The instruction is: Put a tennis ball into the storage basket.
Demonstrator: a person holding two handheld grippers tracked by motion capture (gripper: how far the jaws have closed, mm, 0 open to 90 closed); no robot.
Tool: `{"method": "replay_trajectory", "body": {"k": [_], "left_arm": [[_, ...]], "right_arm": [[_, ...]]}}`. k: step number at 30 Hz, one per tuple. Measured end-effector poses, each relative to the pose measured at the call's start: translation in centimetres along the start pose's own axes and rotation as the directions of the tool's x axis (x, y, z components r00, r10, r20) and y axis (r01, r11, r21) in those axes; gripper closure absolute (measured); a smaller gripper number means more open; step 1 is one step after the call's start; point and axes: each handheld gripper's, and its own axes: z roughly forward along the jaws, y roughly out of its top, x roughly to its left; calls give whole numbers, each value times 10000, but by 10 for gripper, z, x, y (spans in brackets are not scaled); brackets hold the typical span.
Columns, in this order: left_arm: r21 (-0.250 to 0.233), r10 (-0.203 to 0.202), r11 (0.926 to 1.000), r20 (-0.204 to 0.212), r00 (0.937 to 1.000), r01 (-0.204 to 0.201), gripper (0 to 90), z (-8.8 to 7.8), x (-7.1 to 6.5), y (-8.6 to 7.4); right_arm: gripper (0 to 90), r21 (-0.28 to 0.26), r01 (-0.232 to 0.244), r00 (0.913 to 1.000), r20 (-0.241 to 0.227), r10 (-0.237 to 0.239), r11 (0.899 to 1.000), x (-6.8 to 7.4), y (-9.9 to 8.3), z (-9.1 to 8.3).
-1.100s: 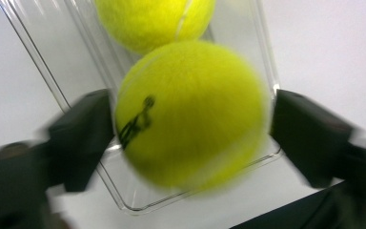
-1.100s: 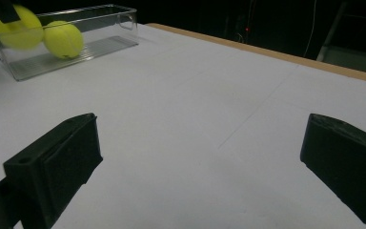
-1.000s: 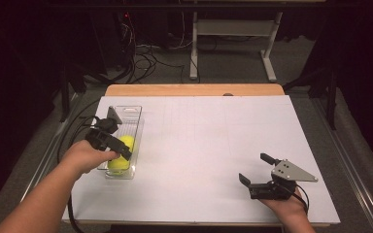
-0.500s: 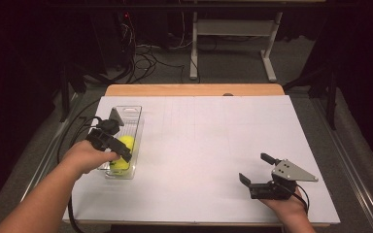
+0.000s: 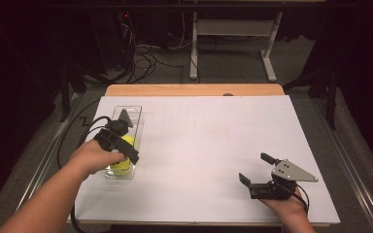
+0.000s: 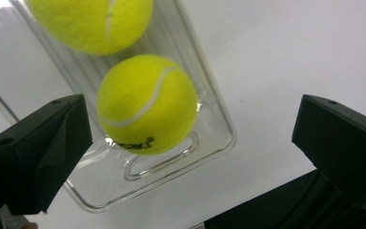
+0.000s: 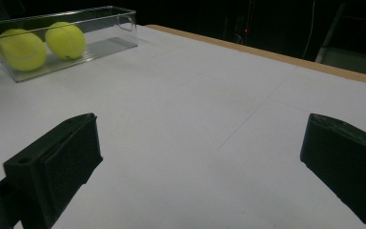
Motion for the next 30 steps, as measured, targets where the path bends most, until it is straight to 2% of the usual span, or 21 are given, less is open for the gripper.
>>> {"method": "replay_trajectory", "body": {"k": [12,22,30], "left_arm": [[178,444,9989,57,9990,-445,7,5,-23,9],[52,926,9957,189,9955,-927,7,1,-57,20],[66,1206,9927,170,9926,-1207,7,2,-68,24]], "right_arm": [[2,-21,-2,10000,46,2,10000,-1,0,-1],[2,-69,-17,10000,63,17,10000,0,1,-2],[2,-96,-34,10000,84,35,9999,0,1,-3]]}}
